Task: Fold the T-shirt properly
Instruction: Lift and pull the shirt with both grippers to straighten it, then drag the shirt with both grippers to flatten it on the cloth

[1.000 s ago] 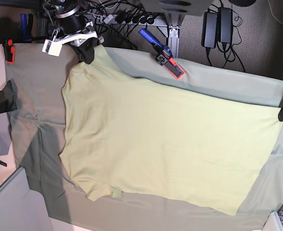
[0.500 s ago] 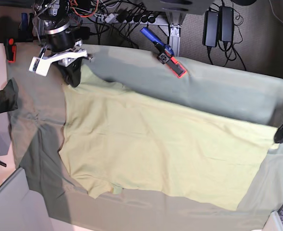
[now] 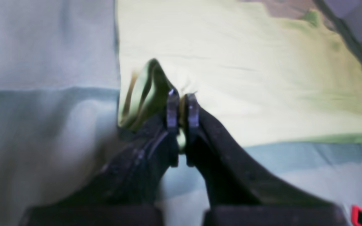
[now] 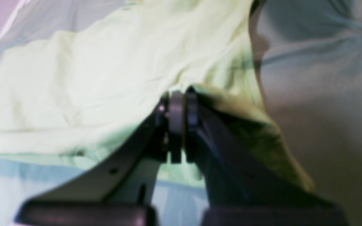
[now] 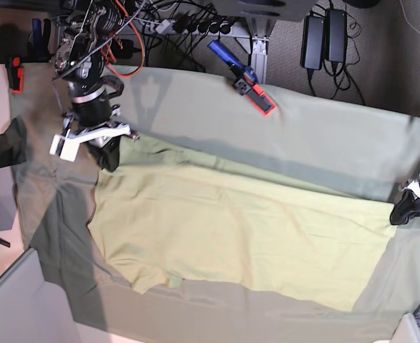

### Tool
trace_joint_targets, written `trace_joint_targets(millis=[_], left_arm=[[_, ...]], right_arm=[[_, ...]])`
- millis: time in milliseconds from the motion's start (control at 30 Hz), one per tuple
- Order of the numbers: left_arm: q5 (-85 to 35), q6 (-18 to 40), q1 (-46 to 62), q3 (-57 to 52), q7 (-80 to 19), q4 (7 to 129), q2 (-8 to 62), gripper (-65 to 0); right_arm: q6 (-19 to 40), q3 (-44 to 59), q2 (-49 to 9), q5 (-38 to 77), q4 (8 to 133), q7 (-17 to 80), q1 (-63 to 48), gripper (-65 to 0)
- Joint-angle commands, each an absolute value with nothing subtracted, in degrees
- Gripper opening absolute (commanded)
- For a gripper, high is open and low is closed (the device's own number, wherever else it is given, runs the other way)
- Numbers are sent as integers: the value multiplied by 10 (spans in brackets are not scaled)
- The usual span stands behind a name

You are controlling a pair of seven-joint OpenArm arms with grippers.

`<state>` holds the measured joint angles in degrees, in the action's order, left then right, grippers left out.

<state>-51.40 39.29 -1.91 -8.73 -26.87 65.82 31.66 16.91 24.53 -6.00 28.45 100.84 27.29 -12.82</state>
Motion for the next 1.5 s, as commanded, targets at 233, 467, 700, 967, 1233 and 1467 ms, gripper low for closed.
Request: trace_joint_targets(millis=[233, 467, 700, 967, 1233, 1467], left_arm=[[-520, 400, -59, -89, -244, 607, 321, -627], [-526, 400, -66, -86, -289, 608, 324, -221], [-580, 400, -76, -162, -350, 608, 344, -221], [-595, 400, -47, -181, -349, 608, 351, -221], [-606, 400, -36, -181, -350, 608, 349, -221], [-608, 400, -33, -181, -350, 608, 349, -221]], right_arm=[[189, 212, -70, 263, 951, 259, -63, -650], [199, 206, -66, 266, 948, 260, -58, -205], [199, 249, -66, 285, 1013, 305, -68, -205], [171, 394, -66, 323, 1023, 346, -109, -205], [163, 423, -54, 391, 933, 354, -135, -205], [185, 422, -3, 431, 875, 378, -88, -205]])
